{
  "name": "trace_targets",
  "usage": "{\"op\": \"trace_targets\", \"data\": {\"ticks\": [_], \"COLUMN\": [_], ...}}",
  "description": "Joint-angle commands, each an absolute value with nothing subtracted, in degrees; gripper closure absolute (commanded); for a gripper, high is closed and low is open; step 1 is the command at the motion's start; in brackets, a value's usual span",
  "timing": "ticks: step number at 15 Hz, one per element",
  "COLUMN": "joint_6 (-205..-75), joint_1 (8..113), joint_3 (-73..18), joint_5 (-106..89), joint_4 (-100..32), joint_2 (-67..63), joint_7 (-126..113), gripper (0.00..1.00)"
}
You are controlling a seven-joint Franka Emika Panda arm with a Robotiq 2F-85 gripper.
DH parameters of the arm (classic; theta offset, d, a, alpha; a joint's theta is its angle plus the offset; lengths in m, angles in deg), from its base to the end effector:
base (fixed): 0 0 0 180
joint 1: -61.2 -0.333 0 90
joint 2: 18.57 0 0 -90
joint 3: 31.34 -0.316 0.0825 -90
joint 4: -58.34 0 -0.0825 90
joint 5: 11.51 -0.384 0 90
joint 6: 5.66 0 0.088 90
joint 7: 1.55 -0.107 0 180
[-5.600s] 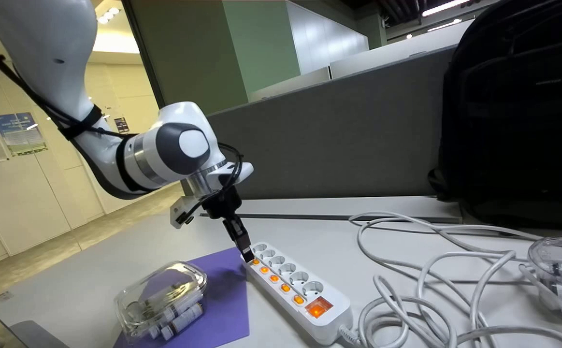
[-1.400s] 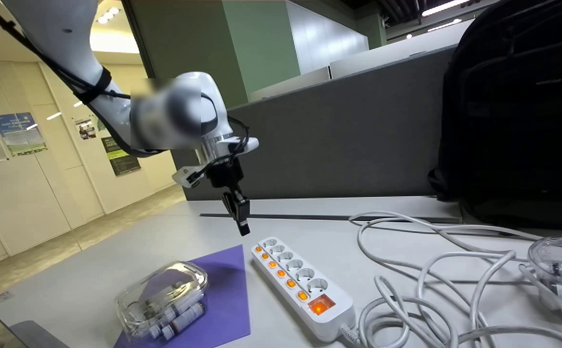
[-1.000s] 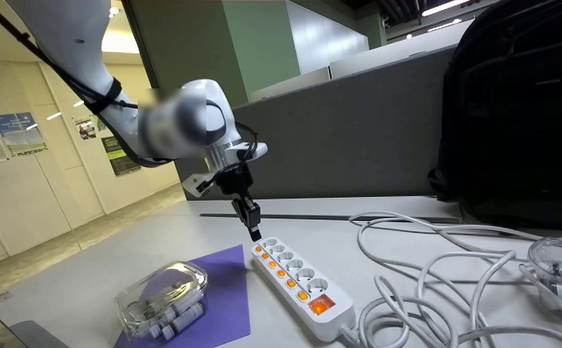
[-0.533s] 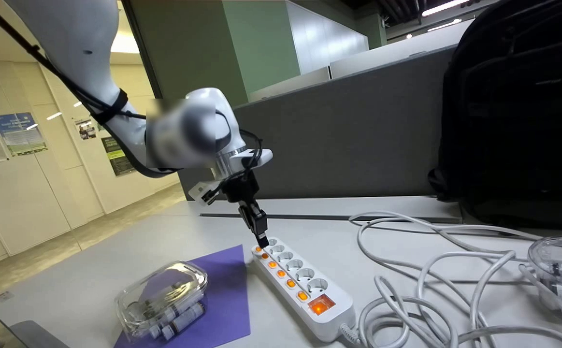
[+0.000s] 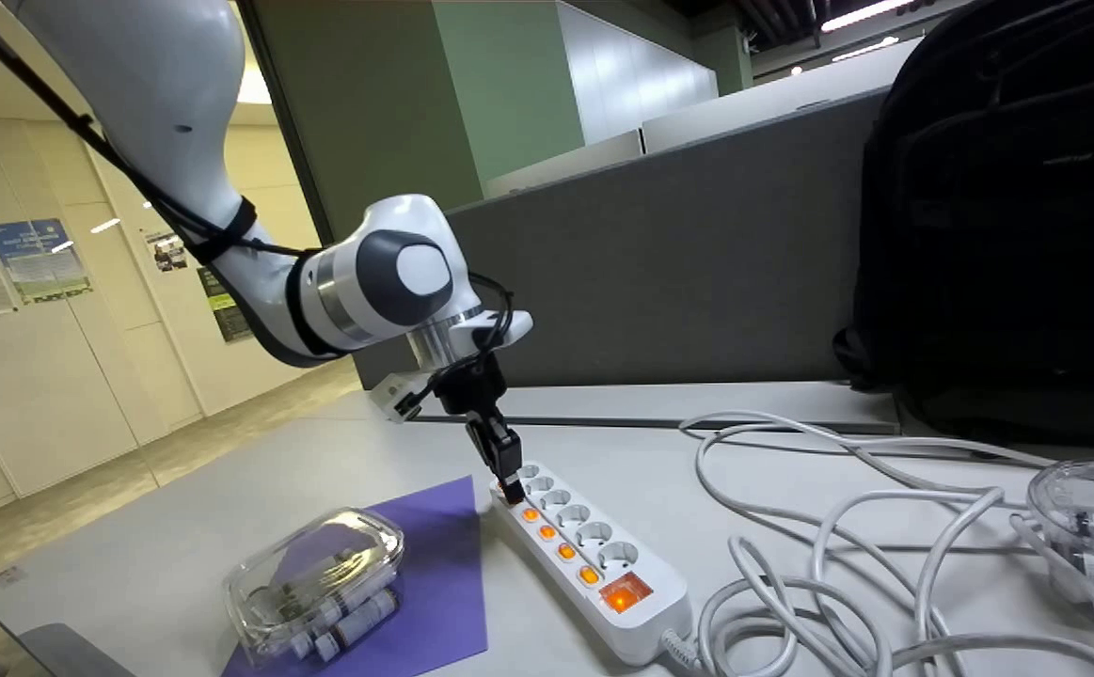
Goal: Turn on the third and second switches from the right
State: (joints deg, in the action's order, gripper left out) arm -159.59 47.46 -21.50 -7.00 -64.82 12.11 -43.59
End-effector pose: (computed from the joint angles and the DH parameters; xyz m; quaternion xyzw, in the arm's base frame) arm 0.5637 0.0384 0.1516 0.9577 -0.2811 0.0267 0.0549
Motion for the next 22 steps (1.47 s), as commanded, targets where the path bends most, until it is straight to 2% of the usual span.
{"op": "trace_targets", "data": {"ticks": [1, 22], "joint_6": [-161.4, -164.5], "joint_1": [47.0, 47.0], "joint_3": [-21.2, -21.5], "joint_5": [-7.3, -11.3], "joint_4": [-65.0, -64.8], "joint_2": [12.2, 13.4], "joint_7": [-44.7, -44.1], "gripper": [1.0, 1.0]}}
